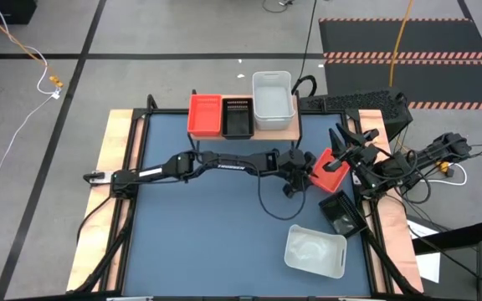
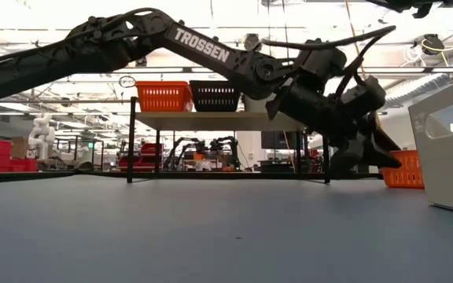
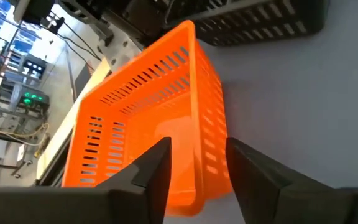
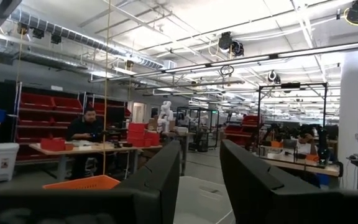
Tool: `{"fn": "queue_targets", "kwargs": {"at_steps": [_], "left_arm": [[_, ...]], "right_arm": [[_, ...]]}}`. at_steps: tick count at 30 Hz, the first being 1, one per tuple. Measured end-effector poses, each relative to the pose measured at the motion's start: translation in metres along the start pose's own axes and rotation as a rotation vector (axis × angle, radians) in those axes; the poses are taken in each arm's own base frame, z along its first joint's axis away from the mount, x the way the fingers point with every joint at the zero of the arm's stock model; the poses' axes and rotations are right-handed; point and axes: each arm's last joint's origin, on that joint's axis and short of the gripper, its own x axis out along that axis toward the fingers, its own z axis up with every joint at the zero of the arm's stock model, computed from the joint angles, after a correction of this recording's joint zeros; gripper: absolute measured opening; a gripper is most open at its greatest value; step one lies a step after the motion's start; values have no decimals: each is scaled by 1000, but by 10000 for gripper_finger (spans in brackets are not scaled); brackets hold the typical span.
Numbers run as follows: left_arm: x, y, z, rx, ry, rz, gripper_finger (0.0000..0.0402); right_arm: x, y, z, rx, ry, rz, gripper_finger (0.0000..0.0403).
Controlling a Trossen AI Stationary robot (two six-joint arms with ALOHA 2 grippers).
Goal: Stack baskets on shelf by color
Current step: Stack the orange bin on top of the other orange bins on the shelf
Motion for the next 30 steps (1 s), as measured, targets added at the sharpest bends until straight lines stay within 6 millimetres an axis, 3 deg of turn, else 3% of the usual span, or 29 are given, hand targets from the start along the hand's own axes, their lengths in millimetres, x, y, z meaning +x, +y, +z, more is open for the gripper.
{"fn": "queue_targets", "kwargs": {"at_steps": [4,10,18,25,30], "left_arm": [[0,-1,3,-40,-5,-1,112],[1,-2,4,-89,8,6,15],[-1,-12,32,65,97,52,9],[-34,18,57,2,104,68,7],[-79,52,78,-116,121,75,15]], "right_arm": [[0,0,0,18,-2,1,109],[0,0,0,19,-2,1,109],[0,0,0,18,-2,2,109],[0,1,1,16,-24,21,109],[0,3,1,4,-67,65,109]]}}
